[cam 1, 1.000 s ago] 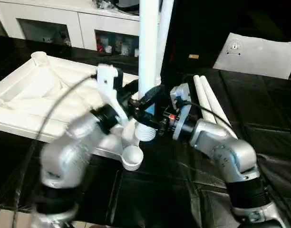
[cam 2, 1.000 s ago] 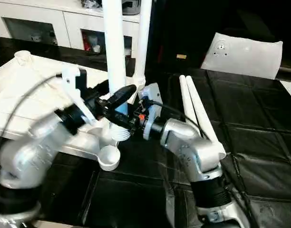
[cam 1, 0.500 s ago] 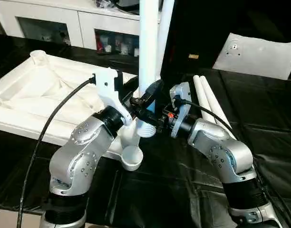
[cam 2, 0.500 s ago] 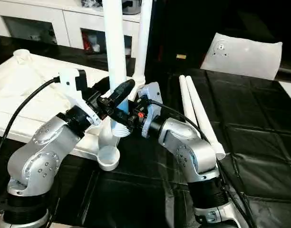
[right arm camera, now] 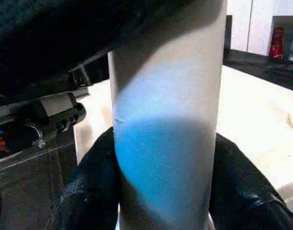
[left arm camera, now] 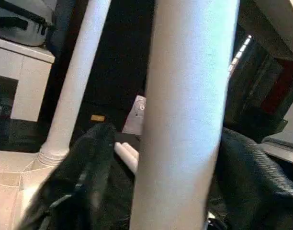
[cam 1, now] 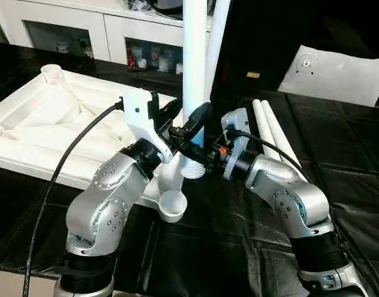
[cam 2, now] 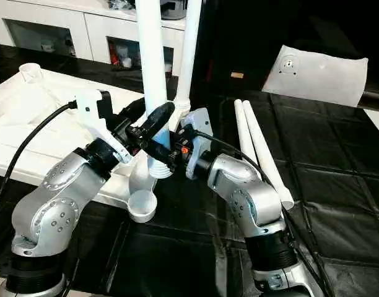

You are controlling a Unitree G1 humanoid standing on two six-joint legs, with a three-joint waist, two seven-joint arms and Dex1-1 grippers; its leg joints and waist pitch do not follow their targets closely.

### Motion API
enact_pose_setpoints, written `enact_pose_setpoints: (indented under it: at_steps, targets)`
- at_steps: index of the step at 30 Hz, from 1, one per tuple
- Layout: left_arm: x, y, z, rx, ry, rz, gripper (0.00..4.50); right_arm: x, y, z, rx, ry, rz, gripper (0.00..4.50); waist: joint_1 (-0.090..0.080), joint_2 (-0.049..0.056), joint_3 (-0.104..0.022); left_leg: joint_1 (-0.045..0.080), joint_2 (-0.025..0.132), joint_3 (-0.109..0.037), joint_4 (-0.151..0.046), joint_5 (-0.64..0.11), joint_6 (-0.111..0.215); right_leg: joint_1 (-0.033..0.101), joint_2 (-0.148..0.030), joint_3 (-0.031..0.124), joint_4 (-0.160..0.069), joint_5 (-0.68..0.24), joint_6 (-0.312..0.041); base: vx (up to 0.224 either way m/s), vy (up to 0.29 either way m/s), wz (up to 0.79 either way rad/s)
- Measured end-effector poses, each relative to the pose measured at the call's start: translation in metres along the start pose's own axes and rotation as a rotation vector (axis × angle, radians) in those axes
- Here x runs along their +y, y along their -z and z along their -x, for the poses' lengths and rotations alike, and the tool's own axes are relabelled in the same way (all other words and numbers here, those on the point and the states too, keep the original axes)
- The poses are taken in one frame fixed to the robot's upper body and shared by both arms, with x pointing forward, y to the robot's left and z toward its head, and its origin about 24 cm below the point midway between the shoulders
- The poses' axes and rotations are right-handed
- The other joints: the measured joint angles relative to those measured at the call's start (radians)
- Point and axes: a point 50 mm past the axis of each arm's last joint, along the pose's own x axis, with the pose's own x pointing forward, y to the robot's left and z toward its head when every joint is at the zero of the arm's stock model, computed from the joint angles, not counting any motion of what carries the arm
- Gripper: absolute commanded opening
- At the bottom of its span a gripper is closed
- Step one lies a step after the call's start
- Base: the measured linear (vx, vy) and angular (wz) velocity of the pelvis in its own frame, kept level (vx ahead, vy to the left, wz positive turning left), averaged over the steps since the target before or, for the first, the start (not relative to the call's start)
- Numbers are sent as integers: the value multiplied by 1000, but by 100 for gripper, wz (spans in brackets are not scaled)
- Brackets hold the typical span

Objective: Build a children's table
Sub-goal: Pick table leg

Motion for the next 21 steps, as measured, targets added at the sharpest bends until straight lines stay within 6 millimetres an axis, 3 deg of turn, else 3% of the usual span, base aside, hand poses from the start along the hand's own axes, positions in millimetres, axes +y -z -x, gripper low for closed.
enact_pose_setpoints:
  at_steps: [2,3,5,6,7,14,21]
  targets:
    - [0,0,0,0,0,1,298,0,0,0,2,4,3,195,0,0,0,0,0,0,0,0,0,0,0,0,0,0,0,0,0,0]
    - [0,0,0,0,-1,1,266,0,0,0,2,4,3,195,0,0,0,0,0,0,0,0,0,0,0,0,0,0,0,0,0,0]
    - [0,0,0,0,0,0,264,0,0,-1,4,8,5,195,0,0,0,0,0,0,0,0,0,0,0,0,0,0,0,0,0,0]
    - [1,-1,-2,1,-2,-5,261,-1,0,-2,3,15,2,251,1,0,0,0,0,0,0,0,0,0,0,-1,0,0,0,0,0,0]
    - [3,-3,-3,0,-7,-11,243,-1,-1,-4,-1,18,1,265,1,0,0,0,0,0,0,0,-1,0,0,-1,0,0,0,0,0,0]
    - [15,-15,-6,-15,-33,-40,192,-2,-9,-5,-30,8,12,313,1,0,0,-2,1,0,0,1,0,-1,0,-2,0,0,-1,0,0,0]
    - [20,-28,-9,-3,77,2,188,-7,-12,4,-30,-7,-46,379,4,1,0,-1,1,-1,0,2,-1,1,-1,-3,1,1,-2,0,0,0]
